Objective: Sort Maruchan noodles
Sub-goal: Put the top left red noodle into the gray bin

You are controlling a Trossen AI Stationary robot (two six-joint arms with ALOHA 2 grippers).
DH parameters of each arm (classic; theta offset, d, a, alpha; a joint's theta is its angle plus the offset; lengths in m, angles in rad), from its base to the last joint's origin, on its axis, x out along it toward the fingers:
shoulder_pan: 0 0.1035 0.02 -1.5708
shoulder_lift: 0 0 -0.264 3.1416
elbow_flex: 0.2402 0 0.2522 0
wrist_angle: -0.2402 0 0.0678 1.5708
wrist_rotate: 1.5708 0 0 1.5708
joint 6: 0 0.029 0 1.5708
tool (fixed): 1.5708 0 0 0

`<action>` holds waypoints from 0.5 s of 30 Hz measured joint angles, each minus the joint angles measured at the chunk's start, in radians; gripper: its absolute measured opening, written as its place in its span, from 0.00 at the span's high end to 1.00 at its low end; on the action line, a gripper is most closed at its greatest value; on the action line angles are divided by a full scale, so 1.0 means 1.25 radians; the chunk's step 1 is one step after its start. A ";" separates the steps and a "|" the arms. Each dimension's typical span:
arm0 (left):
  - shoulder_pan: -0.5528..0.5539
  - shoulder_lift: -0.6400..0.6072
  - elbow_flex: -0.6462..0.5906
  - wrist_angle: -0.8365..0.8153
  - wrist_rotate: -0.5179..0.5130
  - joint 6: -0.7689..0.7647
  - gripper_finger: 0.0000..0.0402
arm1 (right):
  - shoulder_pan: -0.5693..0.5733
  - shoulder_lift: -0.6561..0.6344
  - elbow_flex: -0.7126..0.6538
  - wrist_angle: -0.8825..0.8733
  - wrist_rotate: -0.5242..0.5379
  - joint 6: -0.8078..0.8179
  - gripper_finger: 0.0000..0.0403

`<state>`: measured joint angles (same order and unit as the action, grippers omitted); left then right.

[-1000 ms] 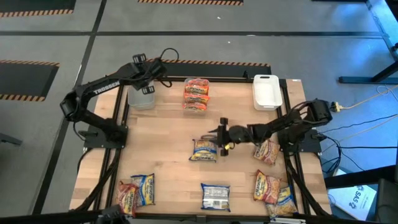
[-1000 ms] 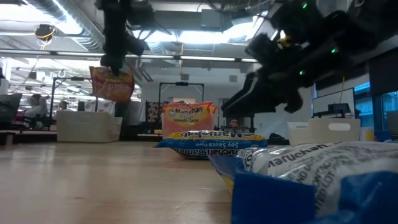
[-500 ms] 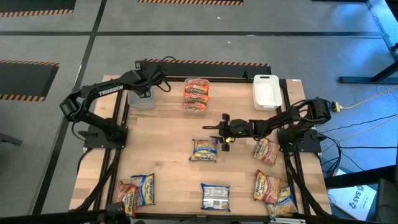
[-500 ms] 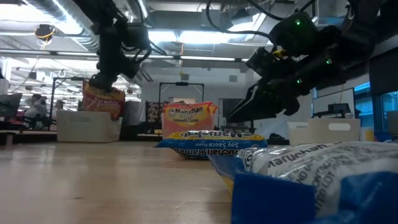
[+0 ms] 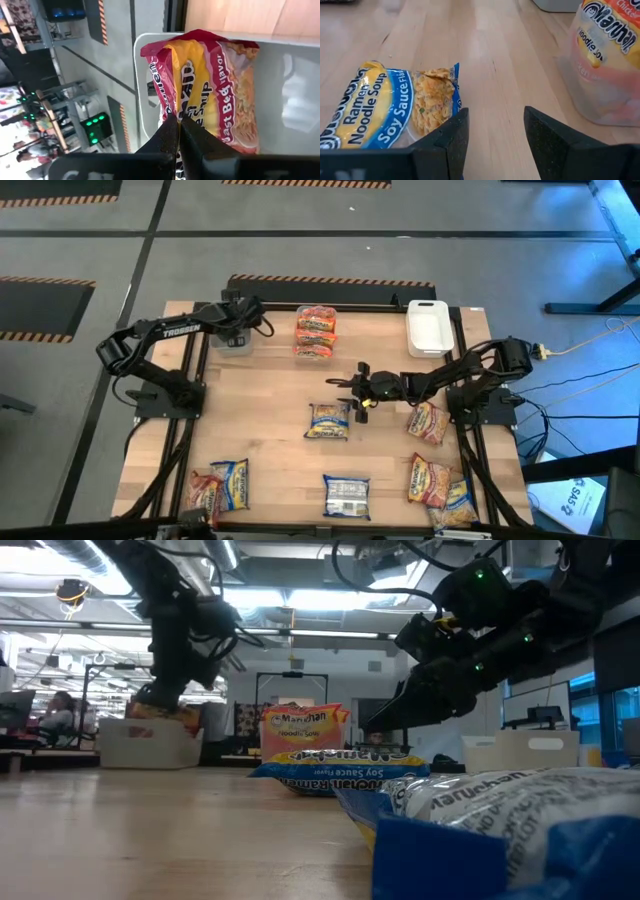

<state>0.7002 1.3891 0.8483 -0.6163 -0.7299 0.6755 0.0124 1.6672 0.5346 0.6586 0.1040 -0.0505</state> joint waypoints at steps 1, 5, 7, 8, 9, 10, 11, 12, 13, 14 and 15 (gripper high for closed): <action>-0.003 0.000 0.004 0.000 0.006 -0.016 1.00 | 0.000 0.000 0.000 0.000 0.000 0.001 0.56; -0.014 0.000 0.019 0.002 0.032 -0.055 1.00 | 0.000 0.000 0.000 0.000 0.000 0.002 0.56; -0.020 0.000 0.020 0.001 0.030 -0.057 1.00 | 0.000 0.000 0.000 0.000 0.000 0.002 0.56; -0.023 0.000 0.020 -0.001 0.018 -0.057 1.00 | 0.000 0.000 0.000 0.000 0.000 0.002 0.56; -0.026 0.000 0.020 -0.002 -0.003 -0.054 1.00 | 0.000 0.000 0.000 0.000 0.000 0.002 0.56; -0.028 -0.002 0.020 -0.002 -0.025 -0.051 1.00 | 0.000 0.000 0.000 0.000 0.000 0.002 0.56; -0.029 -0.006 0.020 -0.001 -0.042 -0.043 1.00 | 0.000 0.000 0.000 0.000 0.000 0.002 0.56; -0.029 -0.009 0.020 0.004 -0.058 -0.031 1.00 | 0.000 0.000 0.000 0.000 0.000 0.002 0.56; -0.029 -0.011 0.020 0.013 -0.071 -0.019 1.00 | 0.000 0.000 0.000 0.000 0.000 0.002 0.56; -0.027 -0.011 0.020 0.023 -0.080 -0.011 1.00 | 0.000 0.000 0.000 0.000 0.000 0.002 0.56; -0.023 -0.011 0.020 0.034 -0.088 -0.005 1.00 | 0.000 0.000 0.000 0.000 0.000 0.002 0.56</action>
<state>0.6712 1.3750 0.8738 -0.5732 -0.8395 0.6694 0.0124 1.6672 0.5346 0.6582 0.1043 -0.0486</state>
